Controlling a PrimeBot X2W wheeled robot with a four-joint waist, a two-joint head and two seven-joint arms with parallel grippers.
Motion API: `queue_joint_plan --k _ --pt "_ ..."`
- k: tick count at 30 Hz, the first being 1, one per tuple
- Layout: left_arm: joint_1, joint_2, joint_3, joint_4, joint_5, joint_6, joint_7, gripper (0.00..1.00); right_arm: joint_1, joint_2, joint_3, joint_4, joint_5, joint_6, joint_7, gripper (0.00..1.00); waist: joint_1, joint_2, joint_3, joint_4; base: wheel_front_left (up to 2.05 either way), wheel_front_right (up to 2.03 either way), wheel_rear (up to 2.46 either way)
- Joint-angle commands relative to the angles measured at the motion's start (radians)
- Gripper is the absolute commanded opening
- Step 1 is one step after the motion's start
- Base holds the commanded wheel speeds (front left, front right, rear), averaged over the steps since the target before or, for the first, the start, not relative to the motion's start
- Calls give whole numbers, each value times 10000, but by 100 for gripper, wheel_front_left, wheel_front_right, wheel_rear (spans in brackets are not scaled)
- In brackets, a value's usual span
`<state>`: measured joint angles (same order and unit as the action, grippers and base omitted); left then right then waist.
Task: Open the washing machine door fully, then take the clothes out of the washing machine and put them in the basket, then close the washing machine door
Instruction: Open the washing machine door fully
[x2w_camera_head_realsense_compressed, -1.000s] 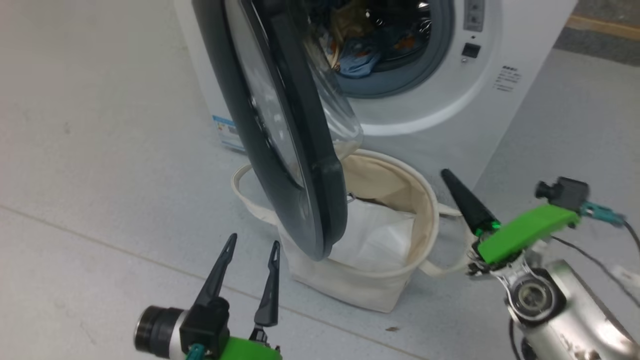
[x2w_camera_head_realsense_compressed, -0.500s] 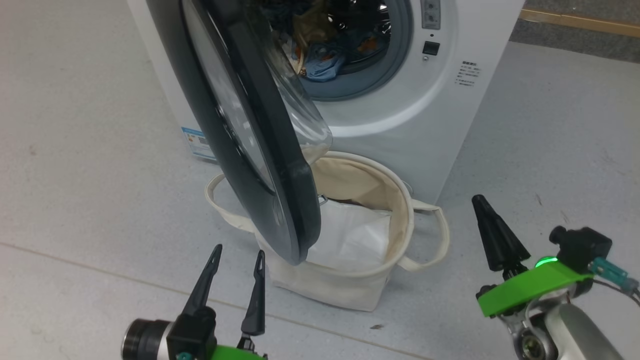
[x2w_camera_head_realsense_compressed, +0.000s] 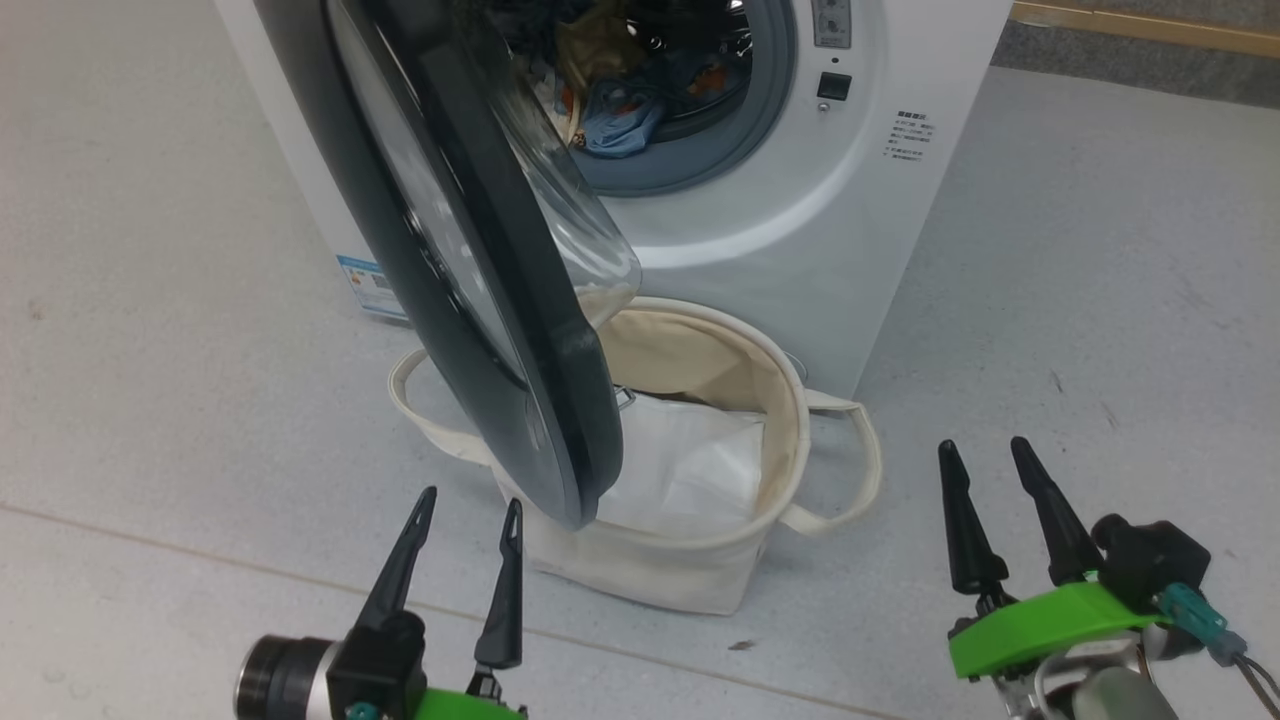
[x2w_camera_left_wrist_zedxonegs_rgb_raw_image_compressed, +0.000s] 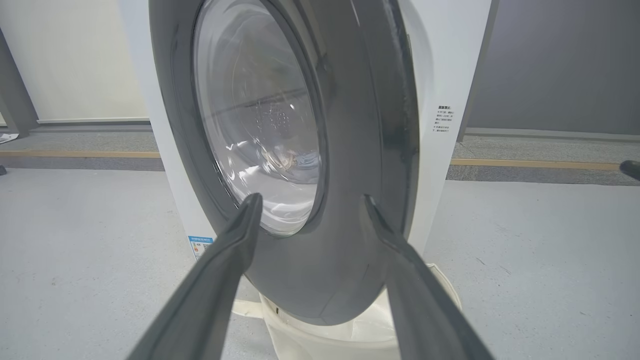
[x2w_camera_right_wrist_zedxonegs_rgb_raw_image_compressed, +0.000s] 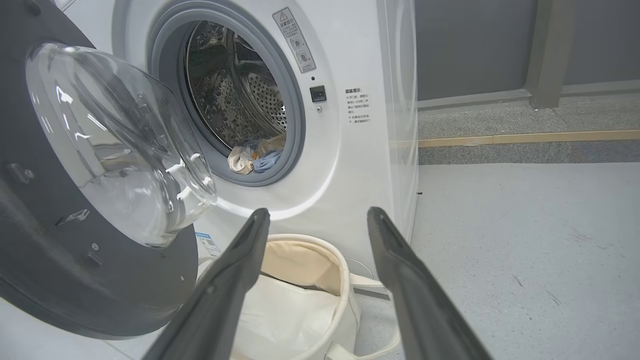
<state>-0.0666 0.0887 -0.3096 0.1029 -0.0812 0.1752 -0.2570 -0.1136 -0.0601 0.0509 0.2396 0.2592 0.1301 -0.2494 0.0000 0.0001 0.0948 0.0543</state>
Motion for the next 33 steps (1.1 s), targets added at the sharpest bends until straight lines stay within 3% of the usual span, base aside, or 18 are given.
queue_joint_plan --k 1,25,33 --pt "-176 -3 348 -282 89 -20 -47 100 -51 67 235 -381 -146 6 -121 100 1 -1 6 -4 0 0 0" --pt "-265 -76 554 -109 183 -127 -47 100 122 98 667 -560 -304 6 -123 100 1 -1 10 67 0 0 0" --pt "-420 -91 689 -334 279 -56 -47 100 129 98 313 -780 -258 6 -124 100 1 -1 62 -37 0 0 0"
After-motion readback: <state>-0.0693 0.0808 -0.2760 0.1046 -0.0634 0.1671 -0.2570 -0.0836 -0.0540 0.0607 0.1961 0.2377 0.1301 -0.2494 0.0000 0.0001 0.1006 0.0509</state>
